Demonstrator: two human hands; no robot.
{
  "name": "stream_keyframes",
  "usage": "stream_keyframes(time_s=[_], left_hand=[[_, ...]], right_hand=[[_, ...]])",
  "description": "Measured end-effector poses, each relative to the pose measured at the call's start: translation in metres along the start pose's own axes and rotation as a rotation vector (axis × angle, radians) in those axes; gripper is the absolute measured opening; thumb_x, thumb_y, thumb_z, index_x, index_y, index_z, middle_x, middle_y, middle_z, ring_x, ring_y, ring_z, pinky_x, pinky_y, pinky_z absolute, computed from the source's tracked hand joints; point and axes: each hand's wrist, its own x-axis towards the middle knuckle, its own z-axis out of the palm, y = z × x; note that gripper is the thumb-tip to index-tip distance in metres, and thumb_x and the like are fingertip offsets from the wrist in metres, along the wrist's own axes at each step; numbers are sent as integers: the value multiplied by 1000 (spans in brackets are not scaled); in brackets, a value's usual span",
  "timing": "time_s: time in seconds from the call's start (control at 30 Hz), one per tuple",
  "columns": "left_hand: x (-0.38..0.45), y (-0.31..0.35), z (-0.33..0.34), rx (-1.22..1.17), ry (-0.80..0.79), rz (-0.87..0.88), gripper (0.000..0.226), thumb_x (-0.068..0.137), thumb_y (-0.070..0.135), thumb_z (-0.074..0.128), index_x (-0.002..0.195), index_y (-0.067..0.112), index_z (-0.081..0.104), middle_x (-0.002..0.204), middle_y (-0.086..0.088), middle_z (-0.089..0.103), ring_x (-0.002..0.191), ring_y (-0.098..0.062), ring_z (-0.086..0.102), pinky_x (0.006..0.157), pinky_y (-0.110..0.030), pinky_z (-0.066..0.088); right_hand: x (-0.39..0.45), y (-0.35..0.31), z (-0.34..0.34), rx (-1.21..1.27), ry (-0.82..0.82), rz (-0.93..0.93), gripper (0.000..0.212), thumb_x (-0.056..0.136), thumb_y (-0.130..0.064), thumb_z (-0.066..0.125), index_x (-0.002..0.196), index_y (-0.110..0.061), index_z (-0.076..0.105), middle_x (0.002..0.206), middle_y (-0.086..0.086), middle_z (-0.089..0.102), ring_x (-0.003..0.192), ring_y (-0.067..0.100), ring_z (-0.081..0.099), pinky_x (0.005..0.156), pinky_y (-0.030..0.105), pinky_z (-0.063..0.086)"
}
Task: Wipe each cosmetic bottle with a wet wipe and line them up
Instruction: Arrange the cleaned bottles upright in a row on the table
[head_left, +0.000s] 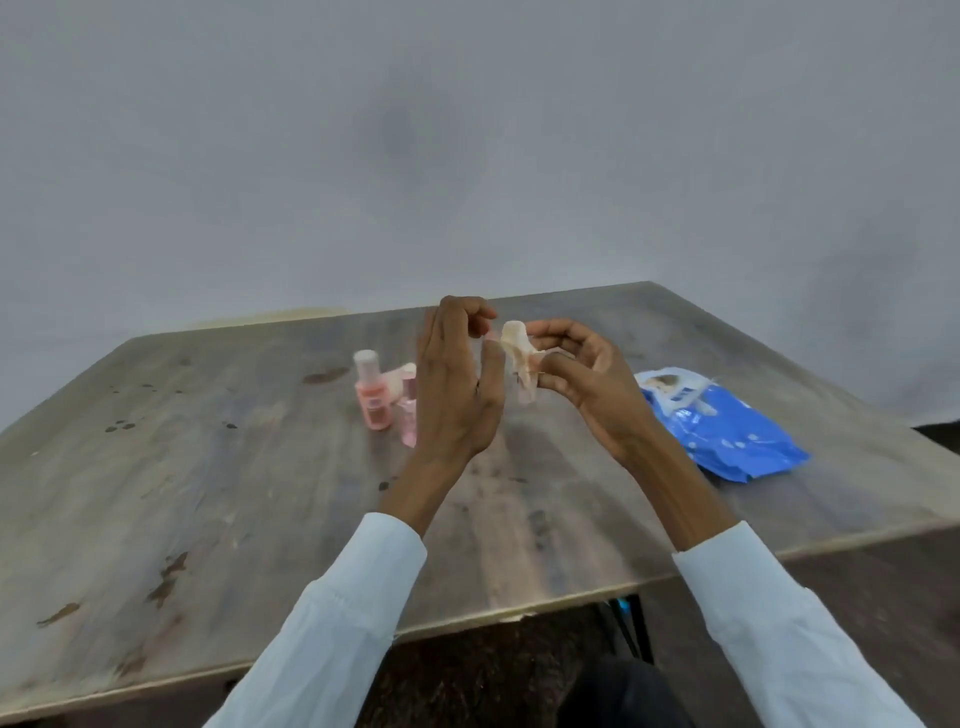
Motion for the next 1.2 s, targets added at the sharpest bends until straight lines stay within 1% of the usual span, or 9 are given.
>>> stream_keyframes(time_s=[0.07, 0.17, 0.3, 0.37, 0.57, 0.77, 0.87, 1.07, 1.2], left_hand=[[-11, 16, 26, -11, -106, 14, 21, 94, 11, 55, 115, 14, 56, 106, 8, 56, 101, -17, 55, 94, -43, 47], [-29, 30, 68, 2, -289, 7, 25, 95, 12, 56, 120, 17, 56, 109, 7, 55, 104, -18, 55, 94, -45, 47], [-46, 45, 117, 6, -468, 6, 30, 96, 19, 47, 124, 18, 58, 121, 1, 60, 114, -24, 55, 96, -48, 46], [-53, 53, 134, 59, -539, 23, 34, 97, 21, 43, 128, 20, 58, 129, -1, 57, 117, -23, 52, 94, -43, 42], [-63, 61, 154, 157, -662, 50, 38, 103, 20, 51, 140, 22, 53, 139, -3, 50, 124, -26, 48, 100, -48, 42], [-57, 51, 123, 187, -593, 132, 45, 92, 21, 46, 136, 20, 54, 134, -4, 49, 118, -26, 49, 91, -45, 45], [-47, 39, 96, 207, -510, 170, 43, 92, 11, 55, 135, 18, 55, 135, -4, 49, 121, -26, 48, 92, -46, 46], [-24, 9, 19, 213, -242, 122, 42, 87, -3, 59, 125, 15, 60, 127, -2, 54, 117, -24, 52, 96, -40, 44], [-11, -28, -38, 229, -13, 39, 35, 88, -7, 55, 117, 12, 61, 119, -1, 56, 110, -22, 53, 95, -37, 45]], right_hand=[[-10, -6, -30, -140, 92, 4, 24, 90, -4, 73, 112, -12, 76, 108, 10, 72, 95, 15, 72, 87, 34, 62], [-27, -12, -81, -568, 231, -61, 18, 90, -3, 74, 104, -13, 77, 101, 2, 77, 80, 11, 70, 77, 25, 59], [-52, -18, -142, -945, 322, -102, 16, 88, -2, 74, 98, -15, 75, 91, -5, 75, 77, 4, 68, 71, 13, 50], [-62, -17, -163, -1013, 367, -72, 18, 88, -4, 72, 97, -19, 74, 89, -10, 72, 78, 3, 67, 72, 19, 51], [-84, -6, -186, -1122, 335, -34, 17, 90, -15, 77, 101, -26, 72, 104, -6, 73, 95, 18, 69, 84, 38, 56], [-71, -6, -156, -1147, 448, -240, 16, 91, -14, 77, 106, -19, 72, 112, -3, 66, 107, 22, 55, 86, 33, 43], [-52, -10, -122, -1078, 400, -319, 18, 91, -15, 78, 107, -21, 72, 112, -6, 66, 106, 22, 56, 86, 25, 37], [0, -3, -34, -953, 247, -410, 19, 95, -23, 77, 113, -23, 71, 115, -9, 64, 106, 19, 59, 89, 39, 54], [30, 9, 31, -880, 139, -459, 16, 100, -26, 71, 116, -21, 70, 117, -6, 64, 108, 19, 60, 90, 41, 55]])
